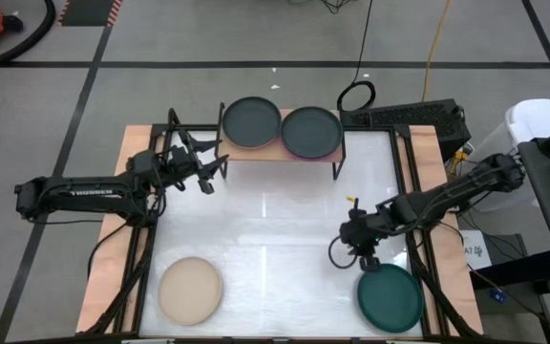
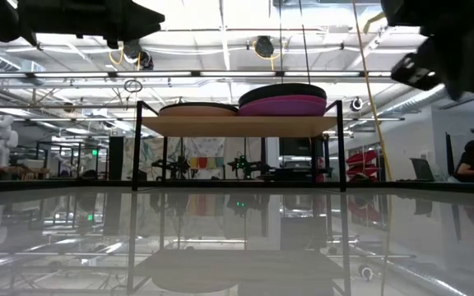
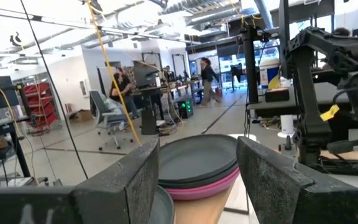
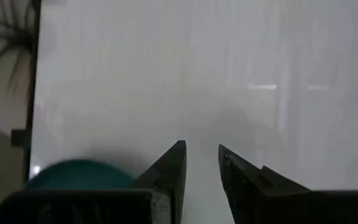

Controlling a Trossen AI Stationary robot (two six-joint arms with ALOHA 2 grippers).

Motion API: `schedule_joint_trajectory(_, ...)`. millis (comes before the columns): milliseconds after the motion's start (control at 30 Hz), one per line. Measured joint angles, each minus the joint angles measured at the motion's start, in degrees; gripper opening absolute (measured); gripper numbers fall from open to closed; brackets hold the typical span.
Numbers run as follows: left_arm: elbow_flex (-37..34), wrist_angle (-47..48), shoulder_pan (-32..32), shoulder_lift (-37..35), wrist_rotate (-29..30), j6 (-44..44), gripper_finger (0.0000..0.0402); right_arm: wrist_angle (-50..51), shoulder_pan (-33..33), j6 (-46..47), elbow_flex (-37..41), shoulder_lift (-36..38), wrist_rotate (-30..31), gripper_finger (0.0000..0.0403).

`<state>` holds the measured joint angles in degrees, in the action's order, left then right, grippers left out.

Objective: Place and stack plates onto a shelf
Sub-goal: Stack the dark green plate on the left black plate on the shelf

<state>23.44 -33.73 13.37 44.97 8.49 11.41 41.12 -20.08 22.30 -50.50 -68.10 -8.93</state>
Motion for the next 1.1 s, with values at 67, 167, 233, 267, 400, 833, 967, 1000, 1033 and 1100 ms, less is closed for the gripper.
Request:
schedule_joint_trajectory(67, 0.00, 0.83, 0.00, 0.02, 0.00, -0.22, 0.0218, 0.37, -1.77, 0.81, 0.02, -0.10, -0.13, 0.0077)
schedule_joint_trajectory(167, 0.00, 2.25, 0.00, 0.02, -0.02, -0.95, 0.0218, 0.96, -4.16, 0.94, 0.02, -0.34, -0.20, 0.0077)
schedule_joint_trajectory(233, 0.00, 2.53, 0.00, 0.02, -0.02, -1.51, 0.0218, 1.08, -5.36, 1.33, 0.60, -0.31, -0.26, 0.0077)
schedule_joint_trajectory(267, 0.00, 2.77, 0.00, 0.02, -0.02, -1.75, 0.0218, 0.83, -5.91, 2.03, 1.14, -0.28, -0.18, 0.0077)
schedule_joint_trajectory(400, 0.00, 4.29, 0.00, 0.02, -0.02, -3.03, 0.0218, -0.20, -7.68, 9.37, 5.15, -0.31, -0.20, 0.0077)
schedule_joint_trajectory(833, 0.00, 5.50, 0.00, 0.02, -0.02, -4.01, 0.0218, -7.25, -8.98, 13.67, 16.09, -0.32, -6.31, 0.0094)
schedule_joint_trajectory(967, 0.00, 5.50, 0.00, 0.02, -0.02, -4.03, 0.0218, -7.60, -8.98, 13.06, 16.35, -0.21, -6.32, 0.0094)
schedule_joint_trajectory(1000, 0.00, 5.50, 0.00, 0.02, -0.02, -4.04, 0.0218, -7.53, -8.96, 12.99, 16.35, -0.10, -6.28, 0.0094)
schedule_joint_trajectory(1033, 0.00, 5.52, 0.00, 0.02, -0.02, -4.07, 0.0218, -7.51, -8.86, 12.99, 16.35, 0.13, -6.29, 0.0094)
schedule_joint_trajectory(1100, 0.00, 5.66, 0.00, 0.02, -0.02, -4.11, 0.0218, -7.53, -8.79, 13.37, 16.35, 0.80, -6.32, 0.0094)
